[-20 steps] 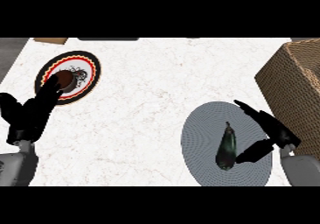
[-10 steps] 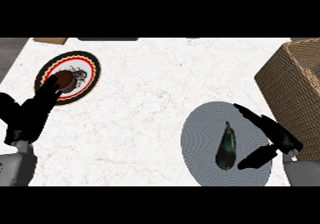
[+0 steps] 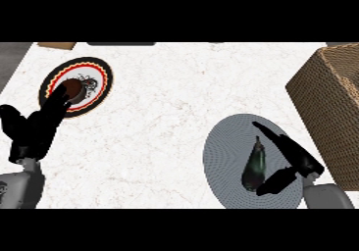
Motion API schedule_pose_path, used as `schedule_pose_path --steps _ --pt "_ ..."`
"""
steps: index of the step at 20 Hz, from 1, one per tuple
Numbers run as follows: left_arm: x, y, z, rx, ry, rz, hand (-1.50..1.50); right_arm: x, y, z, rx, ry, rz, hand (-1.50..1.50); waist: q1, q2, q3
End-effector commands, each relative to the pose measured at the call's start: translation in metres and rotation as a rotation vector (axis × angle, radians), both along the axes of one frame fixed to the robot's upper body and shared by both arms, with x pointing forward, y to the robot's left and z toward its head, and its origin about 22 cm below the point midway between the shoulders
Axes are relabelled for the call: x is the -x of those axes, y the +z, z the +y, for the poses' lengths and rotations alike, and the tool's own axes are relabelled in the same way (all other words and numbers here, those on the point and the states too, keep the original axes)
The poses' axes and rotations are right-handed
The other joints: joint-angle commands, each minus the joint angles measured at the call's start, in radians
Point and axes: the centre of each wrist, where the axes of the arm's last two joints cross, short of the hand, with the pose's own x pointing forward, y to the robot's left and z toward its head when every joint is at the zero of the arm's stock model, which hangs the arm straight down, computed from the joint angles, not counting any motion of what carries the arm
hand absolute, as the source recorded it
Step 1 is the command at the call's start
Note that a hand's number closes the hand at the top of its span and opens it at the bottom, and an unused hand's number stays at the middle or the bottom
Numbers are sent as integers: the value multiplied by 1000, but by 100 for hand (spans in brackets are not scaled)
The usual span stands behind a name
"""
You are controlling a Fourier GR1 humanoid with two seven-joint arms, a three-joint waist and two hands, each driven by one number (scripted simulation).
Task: Pick the eggplant from the placemat and place it in the basket
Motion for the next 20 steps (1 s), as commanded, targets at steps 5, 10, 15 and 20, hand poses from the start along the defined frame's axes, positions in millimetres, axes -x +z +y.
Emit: schedule_pose_path --steps 5,10,15,20 --pt "-8 3 -15 -16 3 -10 0 19 -19 -4 70 25 0 -150 -2 0 0" --pt "6 -5 1 -9 17 -5 0 20 -20 19 130 107 -9 150 0 0 0" --pt "-16 21 -5 -20 14 -1 0 -3 -16 20 140 135 -16 150 1 0 0" --pt "-13 0 -7 -8 -21 6 0 -37 -6 68 219 -177 -2 150 23 7 0"
